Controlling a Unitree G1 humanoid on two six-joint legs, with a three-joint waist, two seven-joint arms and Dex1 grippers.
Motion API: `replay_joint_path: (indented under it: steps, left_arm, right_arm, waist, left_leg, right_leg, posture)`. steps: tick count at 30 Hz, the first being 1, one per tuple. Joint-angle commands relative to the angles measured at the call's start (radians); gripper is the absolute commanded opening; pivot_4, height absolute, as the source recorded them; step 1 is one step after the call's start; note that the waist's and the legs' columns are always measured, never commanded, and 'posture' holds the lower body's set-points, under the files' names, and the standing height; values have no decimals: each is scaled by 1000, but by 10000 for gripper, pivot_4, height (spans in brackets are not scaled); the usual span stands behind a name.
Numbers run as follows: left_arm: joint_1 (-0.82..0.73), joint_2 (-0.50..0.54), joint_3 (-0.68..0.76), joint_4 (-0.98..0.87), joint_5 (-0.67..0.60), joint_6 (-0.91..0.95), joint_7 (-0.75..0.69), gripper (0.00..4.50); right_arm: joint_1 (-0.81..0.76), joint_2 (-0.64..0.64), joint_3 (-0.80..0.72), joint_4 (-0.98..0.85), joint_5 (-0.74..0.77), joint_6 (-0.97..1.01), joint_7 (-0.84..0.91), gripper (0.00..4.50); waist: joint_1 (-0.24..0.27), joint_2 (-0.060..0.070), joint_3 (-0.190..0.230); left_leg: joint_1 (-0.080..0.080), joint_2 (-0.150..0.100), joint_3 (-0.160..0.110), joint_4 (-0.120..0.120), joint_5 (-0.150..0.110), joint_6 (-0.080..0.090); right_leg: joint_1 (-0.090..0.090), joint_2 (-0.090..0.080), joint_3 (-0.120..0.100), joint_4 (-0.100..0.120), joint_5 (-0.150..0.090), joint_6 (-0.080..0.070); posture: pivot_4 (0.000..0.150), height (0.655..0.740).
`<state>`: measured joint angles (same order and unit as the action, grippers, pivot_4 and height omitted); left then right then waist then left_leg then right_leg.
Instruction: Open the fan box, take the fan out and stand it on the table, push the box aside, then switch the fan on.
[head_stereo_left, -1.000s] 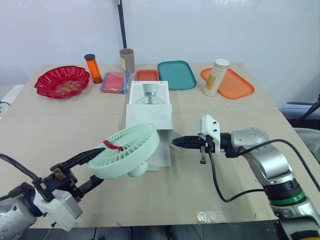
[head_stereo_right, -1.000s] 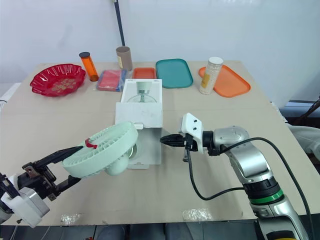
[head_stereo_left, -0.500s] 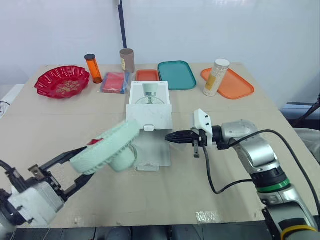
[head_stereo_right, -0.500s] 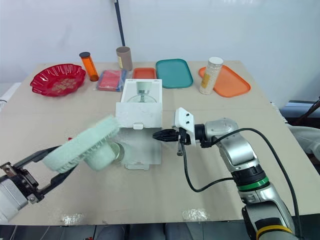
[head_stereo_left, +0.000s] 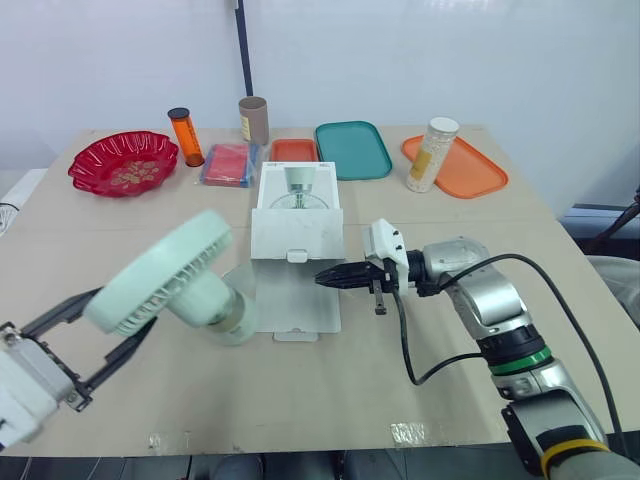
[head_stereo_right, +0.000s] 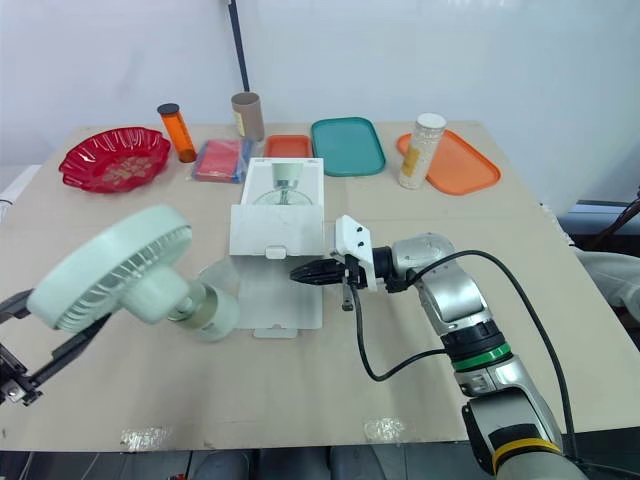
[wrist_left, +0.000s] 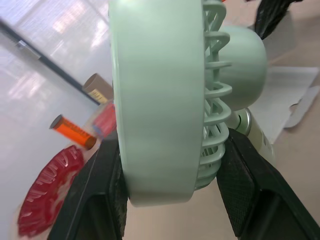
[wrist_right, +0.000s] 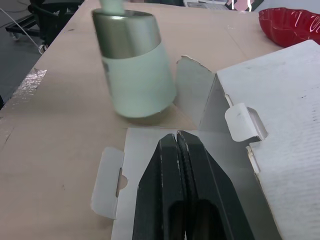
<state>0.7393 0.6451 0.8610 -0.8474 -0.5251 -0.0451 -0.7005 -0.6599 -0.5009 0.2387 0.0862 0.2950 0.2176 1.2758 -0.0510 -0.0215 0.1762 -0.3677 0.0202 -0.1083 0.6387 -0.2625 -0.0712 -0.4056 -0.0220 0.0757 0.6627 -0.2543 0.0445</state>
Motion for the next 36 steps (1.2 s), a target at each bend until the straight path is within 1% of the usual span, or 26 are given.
replay_joint_path:
  steps: [1, 8, 17, 21, 27, 32, 36]
  left_arm:
    - [-13, -32, 40, 22, 22, -4, 8, 19418]
    - [-103, -30, 57, 76, 9, 85, 55, 19418]
    - [-242, 22, 91, 155, 20, 188, 97, 19418]
    - [-274, 34, 105, 201, 31, 206, 84, 19418]
    - [-300, 45, 76, 226, 44, 278, 91, 19418]
    - [-320, 82, 52, 245, 87, 298, 67, 19418]
    - [-351, 115, 35, 271, 100, 319, 54, 19418]
  right_arm:
    - [-25, 9, -2, 1, 1, -19, 12, 0]
    - [-13, 6, -7, -5, -5, -21, 13, 0]
    - [-6, -1, -12, -14, -4, -15, 6, 0]
    - [-2, 5, -10, -19, -5, -14, -5, 0]
    - [15, 2, -14, -42, 1, -3, -22, 0]
    - [38, -6, -22, -74, 6, 15, -34, 0]
    - [65, -3, -37, -127, 38, 33, -43, 0]
  waist:
    - [0, 0, 0]
    - [1, 0, 0]
    - [0, -1, 0]
    - [0, -1, 0]
    - [1, -2, 1]
    - [1, -2, 1]
    - [1, -2, 1]
  left_leg:
    - [0, 0, 0, 0, 0, 0]
    - [0, 0, 0, 0, 0, 0]
    - [0, 0, 0, 0, 0, 0]
    - [0, 1, 0, 0, 0, 0]
    - [0, 1, 0, 0, 0, 0]
    - [0, 1, -1, 0, 0, 0]
    - [0, 1, -1, 0, 0, 0]
  right_leg:
    - [0, 0, 0, 0, 0, 0]
    - [0, 0, 0, 0, 0, 0]
    - [0, 0, 0, 0, 0, 0]
    - [-1, 0, -1, 0, 0, -1]
    - [-1, 0, -1, 0, 0, -1]
    - [-1, 0, -1, 0, 0, -1]
    - [-1, 0, -1, 0, 0, -1]
  posture:
    - [1500, 7400]
    - [1500, 7400]
    - [1500, 7400]
    - [1500, 7400]
    - [1500, 7400]
    - [1500, 7400]
    - [1500, 7400]
